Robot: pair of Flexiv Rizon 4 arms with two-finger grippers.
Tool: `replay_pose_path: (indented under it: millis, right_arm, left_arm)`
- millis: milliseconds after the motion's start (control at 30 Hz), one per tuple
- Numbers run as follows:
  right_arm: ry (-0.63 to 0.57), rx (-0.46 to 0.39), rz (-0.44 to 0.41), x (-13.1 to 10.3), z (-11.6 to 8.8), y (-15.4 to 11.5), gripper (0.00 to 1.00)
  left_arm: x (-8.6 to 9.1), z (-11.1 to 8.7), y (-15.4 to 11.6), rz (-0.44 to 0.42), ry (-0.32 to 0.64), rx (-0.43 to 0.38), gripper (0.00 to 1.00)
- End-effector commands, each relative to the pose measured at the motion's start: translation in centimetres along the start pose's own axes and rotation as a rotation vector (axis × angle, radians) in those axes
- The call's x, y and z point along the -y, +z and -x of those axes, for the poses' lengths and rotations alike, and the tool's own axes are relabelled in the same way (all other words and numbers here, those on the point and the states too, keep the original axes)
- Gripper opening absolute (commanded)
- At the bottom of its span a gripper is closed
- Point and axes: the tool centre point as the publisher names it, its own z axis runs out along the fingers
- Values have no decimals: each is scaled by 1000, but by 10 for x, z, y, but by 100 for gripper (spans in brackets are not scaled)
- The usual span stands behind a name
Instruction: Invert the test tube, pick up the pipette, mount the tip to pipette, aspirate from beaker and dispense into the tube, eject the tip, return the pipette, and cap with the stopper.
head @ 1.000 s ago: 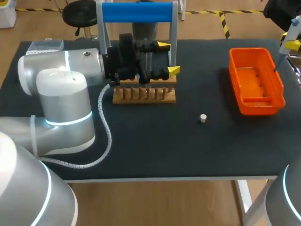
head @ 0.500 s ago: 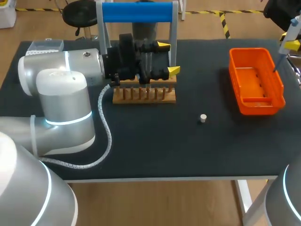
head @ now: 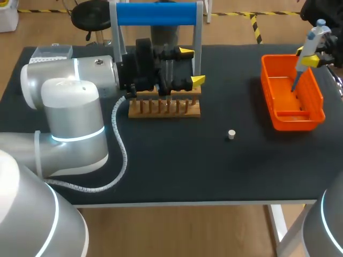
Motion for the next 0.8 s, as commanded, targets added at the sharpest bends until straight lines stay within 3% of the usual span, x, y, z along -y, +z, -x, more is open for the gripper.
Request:
replay_pose_path:
  millis: [33,300,800]
  right_arm:
    - [1,150,-21,-7,-13,37,0]
    - [-4,144,-29,-2,-19,76,0]
    - [-12,105,2,2,-3,144,0]
  left_arm:
    - [0,-1,-1,-2,1,2,100]
    - [0,-1,-1,-2,1,2,100]
    - [0,-1,-1,-2,1,2,100]
